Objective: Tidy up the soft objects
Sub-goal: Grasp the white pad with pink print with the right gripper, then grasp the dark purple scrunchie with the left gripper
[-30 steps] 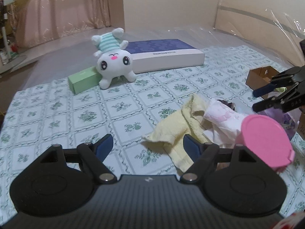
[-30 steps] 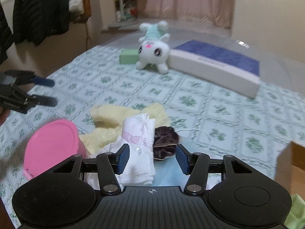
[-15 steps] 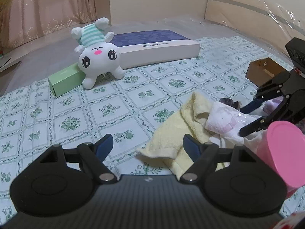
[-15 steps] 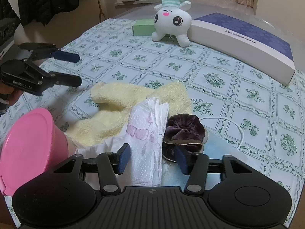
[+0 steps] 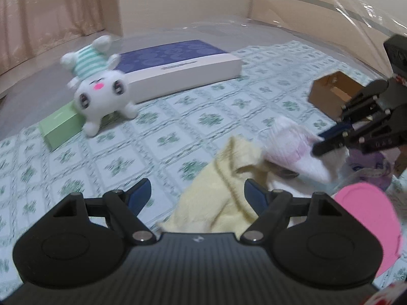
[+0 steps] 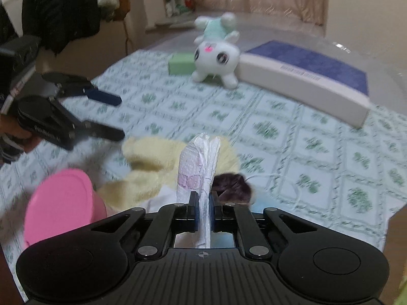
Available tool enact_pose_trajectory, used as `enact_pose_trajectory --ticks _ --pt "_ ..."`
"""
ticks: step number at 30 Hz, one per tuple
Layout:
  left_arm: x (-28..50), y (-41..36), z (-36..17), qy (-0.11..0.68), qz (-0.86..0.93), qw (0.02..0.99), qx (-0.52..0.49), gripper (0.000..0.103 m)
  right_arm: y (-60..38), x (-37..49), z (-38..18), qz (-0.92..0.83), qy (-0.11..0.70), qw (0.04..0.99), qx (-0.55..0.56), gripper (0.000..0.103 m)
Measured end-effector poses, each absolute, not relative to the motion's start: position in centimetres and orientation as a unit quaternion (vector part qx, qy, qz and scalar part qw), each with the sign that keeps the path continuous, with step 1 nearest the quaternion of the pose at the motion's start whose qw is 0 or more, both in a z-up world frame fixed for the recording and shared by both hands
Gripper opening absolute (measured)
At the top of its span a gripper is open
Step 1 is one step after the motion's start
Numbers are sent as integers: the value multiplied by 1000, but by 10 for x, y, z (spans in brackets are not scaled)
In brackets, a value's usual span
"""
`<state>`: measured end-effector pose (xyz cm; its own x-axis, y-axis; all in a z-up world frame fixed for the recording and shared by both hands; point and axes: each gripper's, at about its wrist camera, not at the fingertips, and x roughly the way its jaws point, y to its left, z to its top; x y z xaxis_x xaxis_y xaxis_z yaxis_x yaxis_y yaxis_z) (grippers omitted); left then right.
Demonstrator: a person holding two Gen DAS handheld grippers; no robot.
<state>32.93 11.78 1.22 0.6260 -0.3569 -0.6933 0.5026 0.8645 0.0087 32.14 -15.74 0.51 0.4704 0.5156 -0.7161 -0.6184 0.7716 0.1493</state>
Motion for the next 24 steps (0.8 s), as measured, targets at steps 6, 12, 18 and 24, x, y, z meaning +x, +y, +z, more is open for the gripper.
enact_pose_trajectory --ticks 6,12,18,24 --pt "347 83 23 364 -305 871 128 72 -188 316 32 282 370 883 -60 8" --pt "370 43 20 361 -378 837 161 67 -216 317 34 245 374 892 -57 8" --pt "388 7 1 370 -444 796 181 62 -233 319 31 230 374 897 -46 8" --pt "403 -16 -22 397 -478 754 213 60 -236 322 23 228 374 898 -43 8"
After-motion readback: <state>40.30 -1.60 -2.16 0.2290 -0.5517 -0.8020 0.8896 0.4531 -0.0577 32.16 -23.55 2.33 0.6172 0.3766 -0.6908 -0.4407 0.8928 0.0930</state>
